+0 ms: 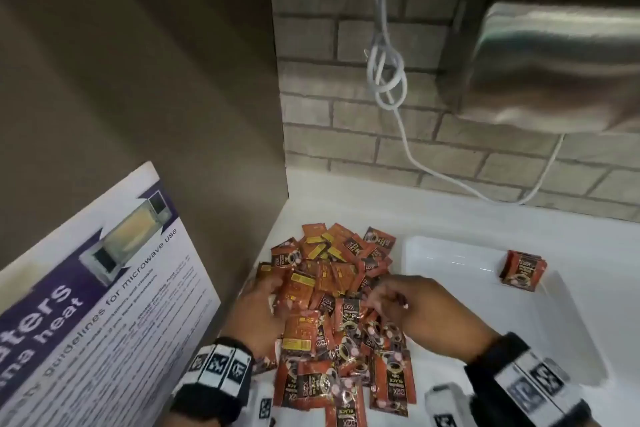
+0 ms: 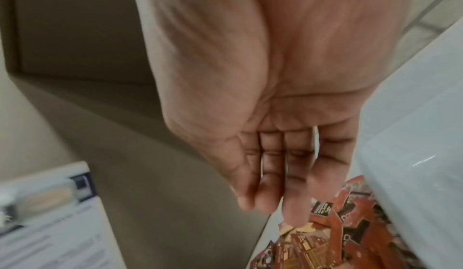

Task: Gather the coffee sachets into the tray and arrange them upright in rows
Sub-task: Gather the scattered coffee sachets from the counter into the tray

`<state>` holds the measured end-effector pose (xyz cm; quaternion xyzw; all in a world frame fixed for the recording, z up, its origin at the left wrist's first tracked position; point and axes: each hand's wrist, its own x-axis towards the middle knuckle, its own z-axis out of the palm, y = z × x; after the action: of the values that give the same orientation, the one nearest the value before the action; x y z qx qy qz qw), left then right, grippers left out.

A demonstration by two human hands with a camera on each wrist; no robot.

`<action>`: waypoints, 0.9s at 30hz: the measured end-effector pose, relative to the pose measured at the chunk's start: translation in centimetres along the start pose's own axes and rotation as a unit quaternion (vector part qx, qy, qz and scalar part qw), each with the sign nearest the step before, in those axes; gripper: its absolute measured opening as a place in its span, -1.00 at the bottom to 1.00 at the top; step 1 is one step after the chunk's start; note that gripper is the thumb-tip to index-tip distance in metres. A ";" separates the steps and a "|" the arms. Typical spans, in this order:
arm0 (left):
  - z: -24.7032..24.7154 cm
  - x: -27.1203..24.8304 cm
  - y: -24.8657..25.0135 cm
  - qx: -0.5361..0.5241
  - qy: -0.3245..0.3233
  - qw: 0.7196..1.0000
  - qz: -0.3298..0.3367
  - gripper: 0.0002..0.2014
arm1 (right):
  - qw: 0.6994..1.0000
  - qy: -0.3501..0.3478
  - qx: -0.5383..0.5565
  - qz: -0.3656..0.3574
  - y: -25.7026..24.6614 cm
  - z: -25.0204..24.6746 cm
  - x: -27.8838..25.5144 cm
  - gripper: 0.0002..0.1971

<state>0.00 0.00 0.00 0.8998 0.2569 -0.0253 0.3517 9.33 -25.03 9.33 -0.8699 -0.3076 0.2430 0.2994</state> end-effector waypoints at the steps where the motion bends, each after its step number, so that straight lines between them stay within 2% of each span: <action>1: 0.2 1.1 0.1 0.000 0.002 1.000 -0.004 -0.55 | 1.000 -0.003 -0.029 0.003 0.2 0.5 2.3 -0.71; 4: 0.4 3.7 0.4 0.017 -0.023 0.999 -0.031 -0.52 | 0.995 -0.016 -0.090 0.037 0.2 1.7 8.1 -0.71; 5: 0.7 4.4 0.3 0.032 -0.028 0.999 -0.031 -0.50 | 0.994 -0.018 -0.099 0.050 0.5 2.2 9.7 -0.65; 9: 1.4 6.1 -0.4 0.066 -0.046 0.996 -0.034 -0.31 | 0.978 -0.078 -0.179 0.074 0.9 3.9 12.9 -0.20; 11: 1.6 6.5 -0.4 0.068 -0.049 0.996 -0.036 -0.28 | 0.973 -0.090 -0.199 0.068 0.5 4.3 13.4 -0.17; 14: 1.9 6.8 -0.4 0.060 -0.062 0.996 -0.037 -0.28 | 0.967 -0.106 -0.227 0.055 0.5 4.8 13.7 -0.24; 20: 1.6 6.9 -0.4 -0.001 -0.059 0.997 -0.053 -0.39 | 0.968 -0.081 -0.230 0.066 1.8 5.3 14.9 -0.31; 22: 1.5 6.9 -0.4 -0.013 -0.047 0.997 -0.055 -0.39 | 0.974 -0.050 -0.214 0.059 2.0 5.1 15.0 -0.44; 25: 1.3 7.0 -0.7 -0.042 -0.034 0.997 -0.053 -0.39 | 0.989 -0.015 -0.145 0.035 2.0 4.4 14.9 -0.75; 27: 1.2 7.0 -0.8 -0.050 -0.032 0.997 -0.052 -0.41 | 0.996 0.007 -0.088 0.028 1.8 3.6 14.6 -0.83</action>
<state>5.81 2.82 -3.03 0.8654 0.2926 -0.0598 0.4024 17.92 -14.89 2.09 -0.9029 -0.3008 0.2171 0.2173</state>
